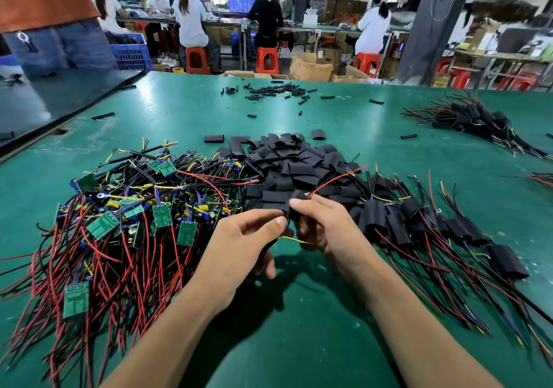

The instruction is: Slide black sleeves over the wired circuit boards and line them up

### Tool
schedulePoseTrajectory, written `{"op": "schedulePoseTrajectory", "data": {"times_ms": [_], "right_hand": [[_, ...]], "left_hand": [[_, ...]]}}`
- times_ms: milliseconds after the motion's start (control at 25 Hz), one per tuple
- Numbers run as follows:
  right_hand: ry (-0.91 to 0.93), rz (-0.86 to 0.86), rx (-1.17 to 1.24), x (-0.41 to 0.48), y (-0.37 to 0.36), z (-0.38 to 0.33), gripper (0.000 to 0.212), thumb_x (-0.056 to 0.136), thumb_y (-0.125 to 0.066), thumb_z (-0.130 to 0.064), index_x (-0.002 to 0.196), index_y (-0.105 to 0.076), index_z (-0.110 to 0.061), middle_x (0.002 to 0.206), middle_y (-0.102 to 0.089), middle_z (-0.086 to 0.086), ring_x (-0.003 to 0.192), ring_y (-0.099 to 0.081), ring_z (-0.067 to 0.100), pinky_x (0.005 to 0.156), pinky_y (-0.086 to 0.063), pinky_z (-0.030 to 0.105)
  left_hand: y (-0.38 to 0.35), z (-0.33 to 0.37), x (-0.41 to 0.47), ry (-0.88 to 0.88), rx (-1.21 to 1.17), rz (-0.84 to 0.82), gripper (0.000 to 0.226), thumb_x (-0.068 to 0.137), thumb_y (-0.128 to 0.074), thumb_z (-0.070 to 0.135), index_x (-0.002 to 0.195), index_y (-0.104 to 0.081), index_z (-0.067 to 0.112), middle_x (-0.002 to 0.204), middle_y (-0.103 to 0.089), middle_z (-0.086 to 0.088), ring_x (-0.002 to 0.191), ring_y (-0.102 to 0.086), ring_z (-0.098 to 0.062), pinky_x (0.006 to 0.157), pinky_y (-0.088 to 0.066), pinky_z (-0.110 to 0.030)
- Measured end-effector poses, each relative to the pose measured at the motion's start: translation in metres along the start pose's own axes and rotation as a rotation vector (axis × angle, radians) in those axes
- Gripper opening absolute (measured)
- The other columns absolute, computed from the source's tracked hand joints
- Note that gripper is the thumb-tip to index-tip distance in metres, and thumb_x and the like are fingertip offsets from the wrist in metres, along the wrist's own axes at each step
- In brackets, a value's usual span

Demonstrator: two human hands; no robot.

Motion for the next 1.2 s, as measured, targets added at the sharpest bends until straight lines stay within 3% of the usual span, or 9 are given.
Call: {"op": "schedulePoseTrajectory", "data": {"times_ms": [120, 280, 560, 680, 800, 920, 1040, 1120, 1200], "right_hand": [[-0.062, -0.040, -0.014, -0.001, -0.003, 0.001, 0.026, 0.078, -0.068, -0.041, 0.061, -0.061, -0.023, 0.052, -0.040, -0.001, 0.045, -0.032, 0.012, 0.043, -0.025, 0.022], [-0.232, 0.009, -0.074, -0.001, 0.000, 0.010, 0.051, 0.088, -0.053, -0.068, 0.063, -0.061, -0.024, 0.051, -0.042, -0.003, 0.042, -0.031, 0.009, 0.041, -0.022, 0.021], [-0.358, 0.048, -0.051, -0.007, 0.001, 0.015, 0.036, 0.086, -0.059, -0.052, 0.065, -0.050, -0.024, 0.052, -0.033, -0.004, 0.042, -0.024, 0.010, 0.040, -0.017, 0.019], [-0.404, 0.005, -0.015, -0.010, 0.002, 0.014, 0.037, 0.086, -0.057, -0.048, 0.061, -0.049, -0.023, 0.053, -0.031, -0.003, 0.042, -0.022, 0.011, 0.039, -0.017, 0.017], [-0.446, -0.053, -0.046, -0.012, 0.002, 0.014, 0.042, 0.087, -0.051, -0.046, 0.053, -0.046, -0.022, 0.048, -0.033, -0.004, 0.039, -0.022, 0.011, 0.041, -0.015, 0.018], [-0.429, -0.033, -0.019, -0.010, 0.000, 0.015, 0.042, 0.088, -0.055, -0.049, 0.057, -0.049, -0.022, 0.049, -0.040, -0.002, 0.037, -0.026, 0.010, 0.038, -0.017, 0.018], [-0.276, 0.027, -0.034, -0.004, 0.000, 0.010, 0.049, 0.088, -0.063, -0.059, 0.056, -0.060, -0.022, 0.055, -0.048, 0.000, 0.041, -0.031, 0.010, 0.039, -0.022, 0.019], [-0.186, -0.063, -0.002, -0.004, -0.007, 0.005, 0.041, 0.088, -0.066, -0.056, 0.065, -0.070, -0.022, 0.058, -0.050, 0.001, 0.042, -0.033, 0.009, 0.040, -0.025, 0.018], [-0.186, -0.197, 0.083, -0.009, -0.012, 0.000, 0.032, 0.089, -0.065, -0.045, 0.071, -0.074, -0.020, 0.055, -0.049, 0.000, 0.039, -0.032, 0.009, 0.039, -0.025, 0.018]], "left_hand": [[0.001, 0.005, -0.002, -0.064, 0.055, 0.004, 0.038, 0.089, -0.072, 0.016, 0.120, -0.066, 0.036, 0.087, -0.074, 0.002, 0.042, -0.060, -0.025, 0.041, -0.041, -0.025], [-0.003, 0.006, -0.003, -0.112, 0.190, 0.003, 0.038, 0.090, -0.070, 0.012, 0.111, -0.070, 0.044, 0.089, -0.075, 0.008, 0.043, -0.061, -0.022, 0.042, -0.045, -0.025], [-0.006, 0.010, -0.009, -0.218, 0.337, 0.069, 0.038, 0.087, -0.073, 0.009, 0.115, -0.072, 0.036, 0.092, -0.067, 0.015, 0.041, -0.054, -0.028, 0.044, -0.046, -0.027], [-0.006, 0.014, -0.012, -0.305, 0.401, 0.126, 0.027, 0.086, -0.075, 0.009, 0.107, -0.077, 0.025, 0.088, -0.068, 0.007, 0.048, -0.053, -0.038, 0.044, -0.046, -0.038], [-0.006, 0.017, -0.014, -0.339, 0.430, 0.126, 0.016, 0.085, -0.074, 0.009, 0.095, -0.080, 0.019, 0.084, -0.067, 0.007, 0.049, -0.051, -0.032, 0.043, -0.044, -0.036], [-0.003, 0.014, -0.010, -0.237, 0.337, 0.101, 0.014, 0.086, -0.073, 0.010, 0.086, -0.079, 0.022, 0.069, -0.065, 0.011, 0.040, -0.050, -0.015, 0.039, -0.039, -0.023], [0.005, 0.008, -0.004, -0.089, 0.207, 0.097, 0.015, 0.089, -0.070, 0.017, 0.079, -0.078, 0.024, 0.057, -0.063, 0.005, 0.037, -0.048, -0.017, 0.042, -0.036, -0.020], [0.008, 0.006, 0.000, -0.008, 0.062, 0.075, 0.014, 0.087, -0.071, 0.024, 0.074, -0.075, 0.020, 0.065, -0.062, -0.007, 0.035, -0.043, -0.017, 0.040, -0.033, -0.019], [0.007, 0.005, 0.001, 0.058, -0.063, 0.022, 0.019, 0.075, -0.074, 0.036, 0.071, -0.074, 0.017, 0.068, -0.061, -0.006, 0.033, -0.039, -0.015, 0.036, -0.031, -0.017]]}}
Point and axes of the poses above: each hand's wrist, its own x-axis towards the middle knuckle, its own y-axis out of the back of the hand, z = x × y, the point moved 6 cm from there along x, towards the middle knuckle
